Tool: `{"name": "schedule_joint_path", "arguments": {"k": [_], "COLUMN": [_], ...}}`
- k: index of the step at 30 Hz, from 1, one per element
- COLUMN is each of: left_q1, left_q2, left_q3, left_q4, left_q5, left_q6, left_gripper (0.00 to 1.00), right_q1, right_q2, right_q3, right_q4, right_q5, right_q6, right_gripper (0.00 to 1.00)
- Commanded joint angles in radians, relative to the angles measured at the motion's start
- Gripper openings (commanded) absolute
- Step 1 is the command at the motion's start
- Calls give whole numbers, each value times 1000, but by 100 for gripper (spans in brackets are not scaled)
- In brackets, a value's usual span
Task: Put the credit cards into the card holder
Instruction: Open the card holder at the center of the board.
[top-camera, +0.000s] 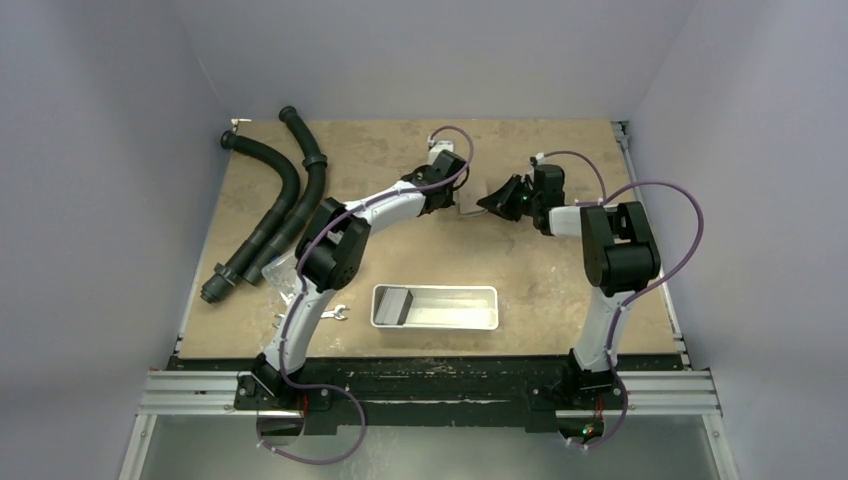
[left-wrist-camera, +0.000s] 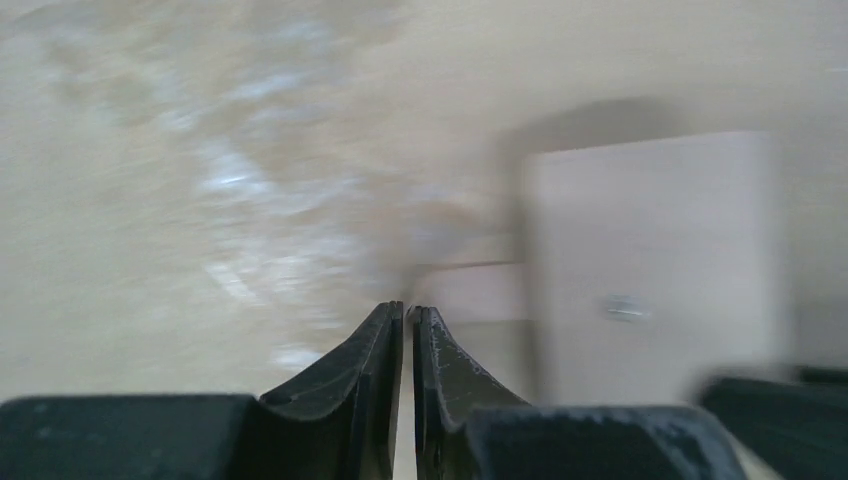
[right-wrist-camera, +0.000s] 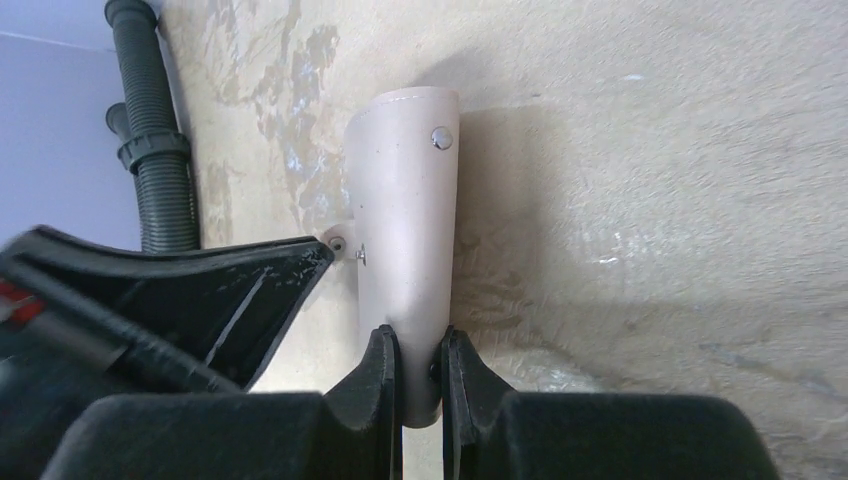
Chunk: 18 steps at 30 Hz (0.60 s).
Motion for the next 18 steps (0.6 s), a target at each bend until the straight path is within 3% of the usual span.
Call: {"name": "schedule_joint_path", "arguments": {"k": [1,5,10,12,13,15,18], "left_q1": [82,84,85,85,85,83,55], "left_q2": [-37,-91,-164,-183,-190,-176,-85], "left_q3": [-55,-79,-101,-117,-129,-111,17], "left_q4": [-177,-148,-73,-12,35,81,15], "left_q5": [-196,-180,44,145,191,257,208], "left_q6": [82,103,84,78,79,74,79], "left_gripper": [0,0,0,17,35,57,70], "right_q1": [-34,-33,-34,-33,-32,-30,-28], "right_q2": [-6,1,1,2,2,4,5], "right_q3": [12,16,16,28,32,35,39], "right_q4": [-112,-93,-56,-72,-71,-67,-66], "right_q5": [180,155,83,104,97,82,66], "right_q6": [-32,-47,-67,-87,-92,-94,-101], "right_gripper": [0,0,0,0,0,0,0]}}
